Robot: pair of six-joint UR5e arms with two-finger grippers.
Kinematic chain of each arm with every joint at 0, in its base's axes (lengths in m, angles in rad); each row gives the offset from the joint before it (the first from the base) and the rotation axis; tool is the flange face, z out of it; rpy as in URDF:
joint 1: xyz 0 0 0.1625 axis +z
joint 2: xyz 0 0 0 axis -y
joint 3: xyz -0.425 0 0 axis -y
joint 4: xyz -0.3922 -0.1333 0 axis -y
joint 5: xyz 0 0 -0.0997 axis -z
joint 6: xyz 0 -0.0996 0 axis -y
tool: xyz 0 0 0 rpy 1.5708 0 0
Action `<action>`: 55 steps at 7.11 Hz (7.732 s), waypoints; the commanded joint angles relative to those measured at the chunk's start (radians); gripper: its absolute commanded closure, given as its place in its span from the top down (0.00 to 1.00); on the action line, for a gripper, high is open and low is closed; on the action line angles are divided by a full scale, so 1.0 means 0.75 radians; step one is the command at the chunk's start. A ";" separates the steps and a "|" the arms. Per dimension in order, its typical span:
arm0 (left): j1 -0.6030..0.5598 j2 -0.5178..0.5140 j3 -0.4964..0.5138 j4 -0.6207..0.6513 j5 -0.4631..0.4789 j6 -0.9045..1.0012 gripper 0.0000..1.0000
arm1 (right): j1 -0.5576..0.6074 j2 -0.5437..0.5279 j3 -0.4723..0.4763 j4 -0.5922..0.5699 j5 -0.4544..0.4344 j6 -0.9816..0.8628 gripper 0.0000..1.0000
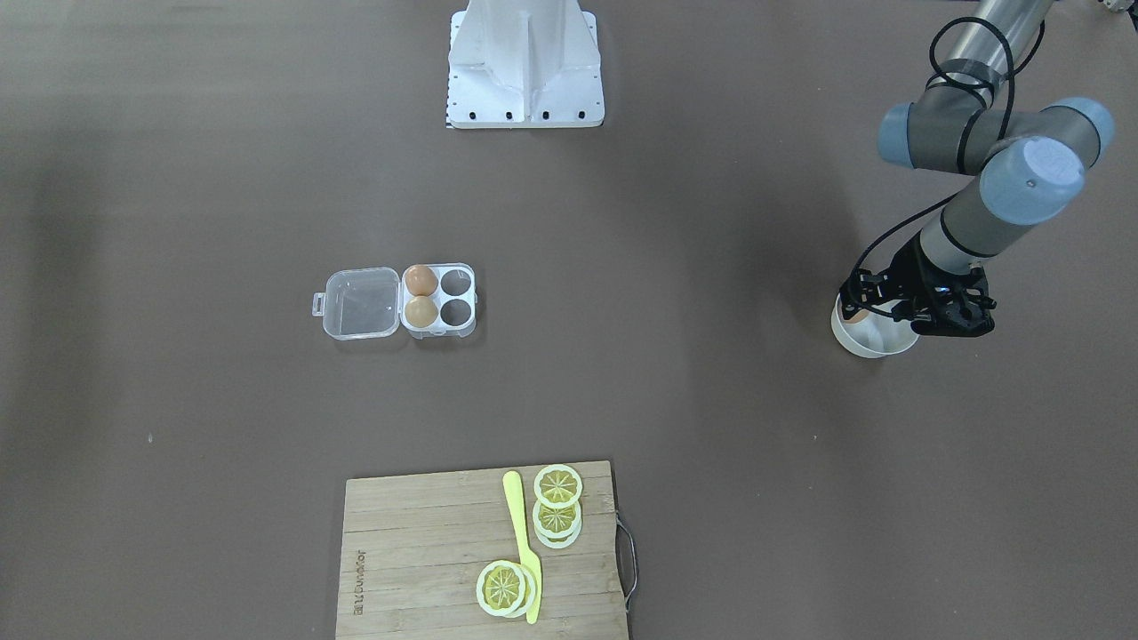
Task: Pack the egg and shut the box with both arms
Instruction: 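Move the left gripper over the white cup and lower toward the egg, then close the left gripper on the brown egg inside the white cup, then lift the egg out of the cup and carry it toward the egg box, then lower the egg into an empty slot of the egg box and release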
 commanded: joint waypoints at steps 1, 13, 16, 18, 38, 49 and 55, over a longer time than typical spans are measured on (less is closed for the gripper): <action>0.012 0.003 -0.004 0.000 0.000 -0.002 0.78 | 0.000 0.000 0.000 0.000 -0.002 0.000 1.00; 0.059 0.005 0.010 0.004 0.004 -0.002 0.76 | -0.002 0.002 0.016 0.002 0.007 0.082 1.00; 0.059 0.009 0.008 0.004 0.004 0.000 0.64 | 0.000 0.000 0.018 0.002 0.009 0.082 1.00; 0.061 0.017 0.006 0.004 0.004 0.002 0.50 | 0.000 0.002 0.018 0.002 0.009 0.082 1.00; -0.117 -0.295 -0.129 0.000 -0.133 -0.558 0.00 | -0.002 0.029 0.045 -0.013 0.007 0.084 1.00; 0.701 -0.710 0.182 -0.620 0.913 -1.388 0.00 | -0.002 0.029 0.045 -0.011 0.029 0.086 1.00; 0.748 -0.850 0.341 -0.646 1.002 -1.405 0.00 | -0.002 0.029 0.043 -0.015 0.029 0.086 1.00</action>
